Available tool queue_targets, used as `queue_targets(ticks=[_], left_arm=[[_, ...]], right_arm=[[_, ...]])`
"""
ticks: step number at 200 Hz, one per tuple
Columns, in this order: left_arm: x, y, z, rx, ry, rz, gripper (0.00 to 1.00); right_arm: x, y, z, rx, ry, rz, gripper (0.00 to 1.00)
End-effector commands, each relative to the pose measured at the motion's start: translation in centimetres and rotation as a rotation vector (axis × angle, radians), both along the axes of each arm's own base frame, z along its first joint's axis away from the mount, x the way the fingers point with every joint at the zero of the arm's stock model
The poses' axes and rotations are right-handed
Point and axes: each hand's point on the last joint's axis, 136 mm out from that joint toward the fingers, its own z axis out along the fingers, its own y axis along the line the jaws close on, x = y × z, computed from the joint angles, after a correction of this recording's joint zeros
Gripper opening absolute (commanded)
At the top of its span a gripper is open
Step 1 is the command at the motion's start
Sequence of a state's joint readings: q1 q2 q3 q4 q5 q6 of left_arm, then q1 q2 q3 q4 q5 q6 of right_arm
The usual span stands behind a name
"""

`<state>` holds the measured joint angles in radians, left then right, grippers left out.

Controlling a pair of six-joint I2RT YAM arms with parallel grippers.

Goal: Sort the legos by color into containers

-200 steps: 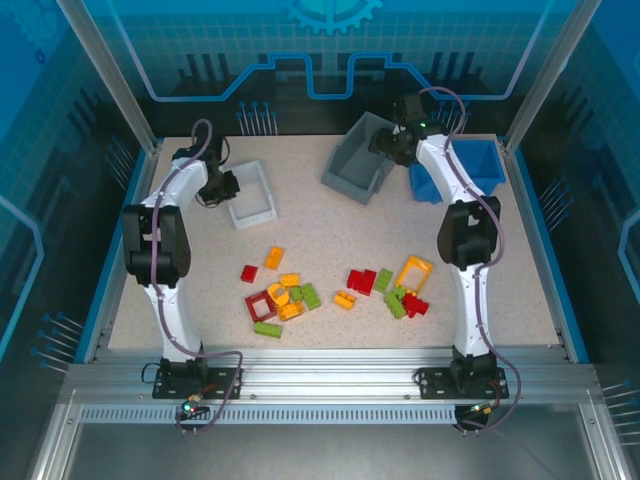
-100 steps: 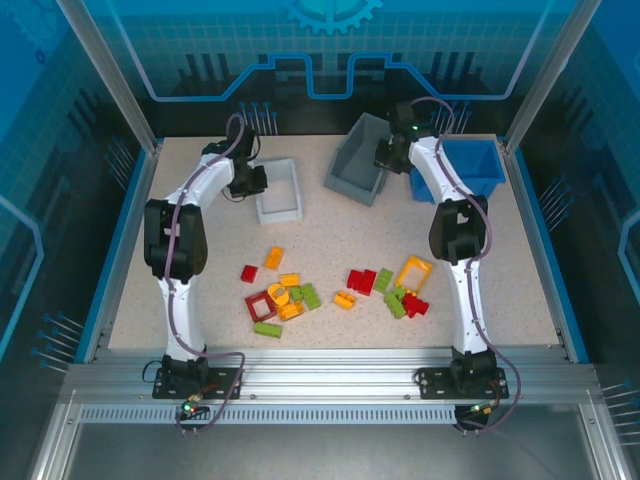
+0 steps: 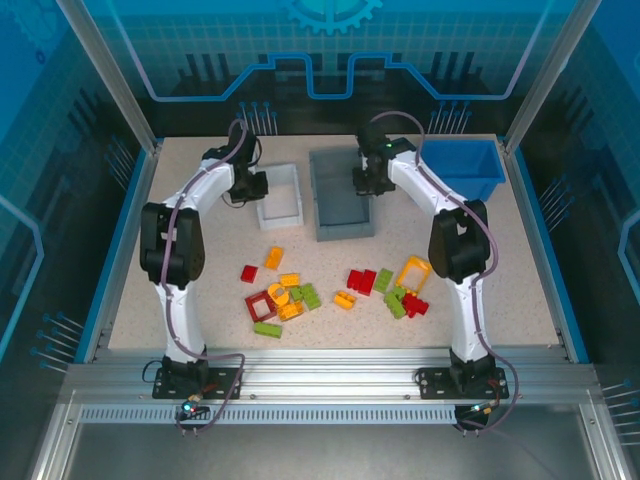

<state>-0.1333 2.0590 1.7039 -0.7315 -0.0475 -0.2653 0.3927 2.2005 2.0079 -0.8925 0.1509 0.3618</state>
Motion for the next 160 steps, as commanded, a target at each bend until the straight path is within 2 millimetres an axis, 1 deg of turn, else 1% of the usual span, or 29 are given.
queue_targets(ticks=[1,34,58,95,128,144,150,160], left_arm=[[-2.1,0.0,0.5,0.023,0.019,-0.034,0.06],[-3.4,0.1,0.8,0.021,0.018,-0.041,0.06],[-3.9,-0.1,0.8,0.008,0.018,-0.043,0.05],[-3.4,-0.5,0.7,-0.009,0.013,-0.038,0.05],[-2.6,-0.9,0.9,-0.019,0.004,-0.032,0.08],[-2.3,-1.3,0.8,-0.023,0.005,-0.033,0.11],[-2.2,-1.3,0.8,-0.020,0.005,-0.029,0.13],[-2.2,-1.2,0.9,-0.012,0.007,-0.020,0.20]], right_arm=[[0.1,0.2,2.8,0.036,-0.084,-0.009,0.13],[0.6,1.2,2.8,0.023,-0.095,-0.014,0.13],[1.7,1.5,2.8,0.026,-0.111,-0.037,0.13],[3.0,2.7,2.5,0.048,-0.107,-0.037,0.14],[3.2,3.6,1.6,0.074,-0.084,-0.016,0.15],[3.1,3.9,1.2,0.094,-0.066,-0.008,0.21],[3.0,3.9,1.2,0.095,-0.063,-0.010,0.26],[3.0,3.6,1.3,0.092,-0.056,-0.020,0.36]])
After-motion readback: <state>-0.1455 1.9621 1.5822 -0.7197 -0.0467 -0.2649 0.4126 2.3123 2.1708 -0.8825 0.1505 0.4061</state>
